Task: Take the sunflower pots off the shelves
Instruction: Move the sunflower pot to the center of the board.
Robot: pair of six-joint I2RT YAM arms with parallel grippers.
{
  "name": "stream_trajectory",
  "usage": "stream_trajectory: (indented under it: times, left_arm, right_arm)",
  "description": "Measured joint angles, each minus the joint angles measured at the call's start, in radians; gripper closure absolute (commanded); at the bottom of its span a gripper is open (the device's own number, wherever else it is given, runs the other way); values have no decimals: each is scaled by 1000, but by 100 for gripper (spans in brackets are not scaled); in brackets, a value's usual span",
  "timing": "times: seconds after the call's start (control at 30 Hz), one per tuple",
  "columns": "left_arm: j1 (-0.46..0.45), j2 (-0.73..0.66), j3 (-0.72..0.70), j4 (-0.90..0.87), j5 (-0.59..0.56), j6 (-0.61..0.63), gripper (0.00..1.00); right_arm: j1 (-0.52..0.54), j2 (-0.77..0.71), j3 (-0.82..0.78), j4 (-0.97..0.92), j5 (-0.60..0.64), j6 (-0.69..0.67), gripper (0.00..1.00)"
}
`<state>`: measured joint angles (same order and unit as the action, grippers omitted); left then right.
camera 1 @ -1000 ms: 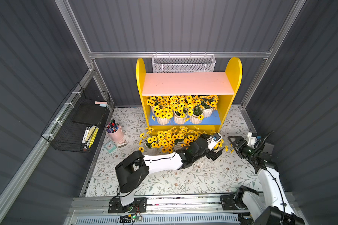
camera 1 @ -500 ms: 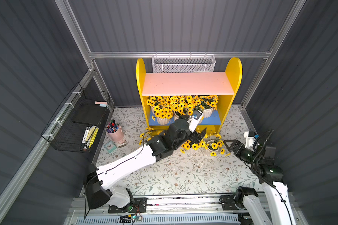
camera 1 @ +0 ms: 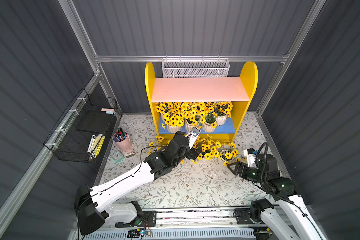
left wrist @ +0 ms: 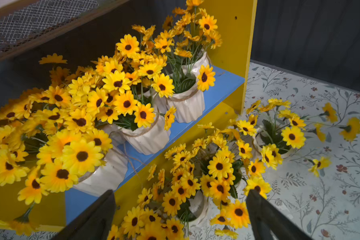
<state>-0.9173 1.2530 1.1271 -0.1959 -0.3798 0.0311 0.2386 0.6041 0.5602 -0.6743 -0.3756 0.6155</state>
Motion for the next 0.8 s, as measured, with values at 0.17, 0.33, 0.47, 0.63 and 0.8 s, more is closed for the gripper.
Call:
stream_trajectory:
  times: [0.17, 0.33, 0.47, 0.63, 0.8]
  left_arm:
    - [2, -32, 0, 8, -23, 18, 1]
    - [2, -84, -21, 26, -51, 53, 0]
    - [7, -97, -55, 39, -63, 75, 1]
    - [18, -97, -90, 54, -76, 93, 1]
    - [18, -109, -128, 71, -78, 105, 1]
  right_arm:
    - [12, 93, -120, 100, 102, 34, 42]
    - [12, 252, -131, 206, 233, 32, 45]
    - [12, 389, -89, 270, 333, 12, 47]
    - [12, 547, -6, 315, 394, -37, 48]
    - [12, 620, 31, 364, 403, -89, 47]
